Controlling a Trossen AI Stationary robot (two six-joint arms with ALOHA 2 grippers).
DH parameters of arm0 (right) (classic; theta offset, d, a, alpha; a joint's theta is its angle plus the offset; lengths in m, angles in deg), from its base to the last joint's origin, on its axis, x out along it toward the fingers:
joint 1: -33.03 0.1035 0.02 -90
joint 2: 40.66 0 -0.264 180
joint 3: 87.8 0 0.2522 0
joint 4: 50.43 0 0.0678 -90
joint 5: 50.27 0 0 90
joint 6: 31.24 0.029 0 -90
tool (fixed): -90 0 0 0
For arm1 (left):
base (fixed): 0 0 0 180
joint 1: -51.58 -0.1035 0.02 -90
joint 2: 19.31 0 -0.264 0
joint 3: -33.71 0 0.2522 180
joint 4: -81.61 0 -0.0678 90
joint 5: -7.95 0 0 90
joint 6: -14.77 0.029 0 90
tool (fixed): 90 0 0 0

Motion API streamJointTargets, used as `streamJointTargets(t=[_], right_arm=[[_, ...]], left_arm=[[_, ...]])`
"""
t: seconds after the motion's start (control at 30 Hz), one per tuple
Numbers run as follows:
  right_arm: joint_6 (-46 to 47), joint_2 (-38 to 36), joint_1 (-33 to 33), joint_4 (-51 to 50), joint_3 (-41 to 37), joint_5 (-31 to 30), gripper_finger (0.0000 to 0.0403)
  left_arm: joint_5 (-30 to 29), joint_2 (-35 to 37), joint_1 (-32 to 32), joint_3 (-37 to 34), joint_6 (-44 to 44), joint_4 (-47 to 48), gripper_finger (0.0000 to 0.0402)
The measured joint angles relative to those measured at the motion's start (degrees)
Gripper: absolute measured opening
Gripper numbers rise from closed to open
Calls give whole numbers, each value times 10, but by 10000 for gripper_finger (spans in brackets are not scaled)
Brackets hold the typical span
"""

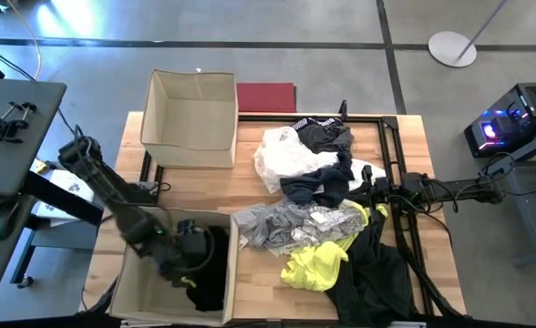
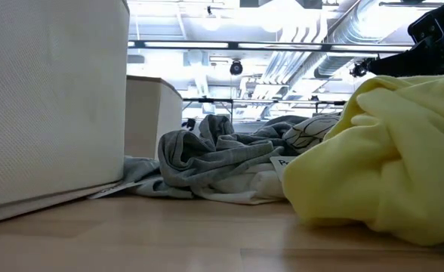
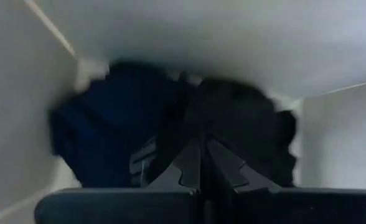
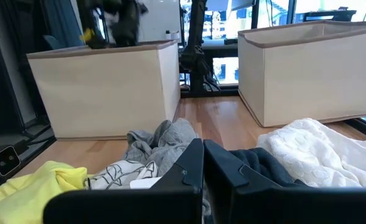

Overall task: Sort clothes
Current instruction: Put the black boxer into the bottom laundry organizer, then put the white shirt into the top laundry organizer

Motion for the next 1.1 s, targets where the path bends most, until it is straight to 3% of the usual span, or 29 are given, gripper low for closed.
streamJointTargets(t=[0.17, 0.3, 0.53, 0.77, 0.93, 1.1], right_arm=[[0, 0, 0, 0, 0, 0, 0], [0, 0, 0, 0, 0, 0, 0], [0, 0, 0, 0, 0, 0, 0], [0, 0, 0, 0, 0, 0, 0], [0, 0, 0, 0, 0, 0, 0], [0, 0, 0, 0, 0, 0, 0]], left_arm=[[74, 0, -49, -105, -12, -69, 2], [105, 1, -73, -121, -34, -72, 19], [180, 27, -106, -77, -42, -80, 108], [267, 80, -136, 14, -8, -79, 188], [218, 98, -159, 102, 137, -132, 193], [65, 87, -181, 147, 384, -277, 182]])
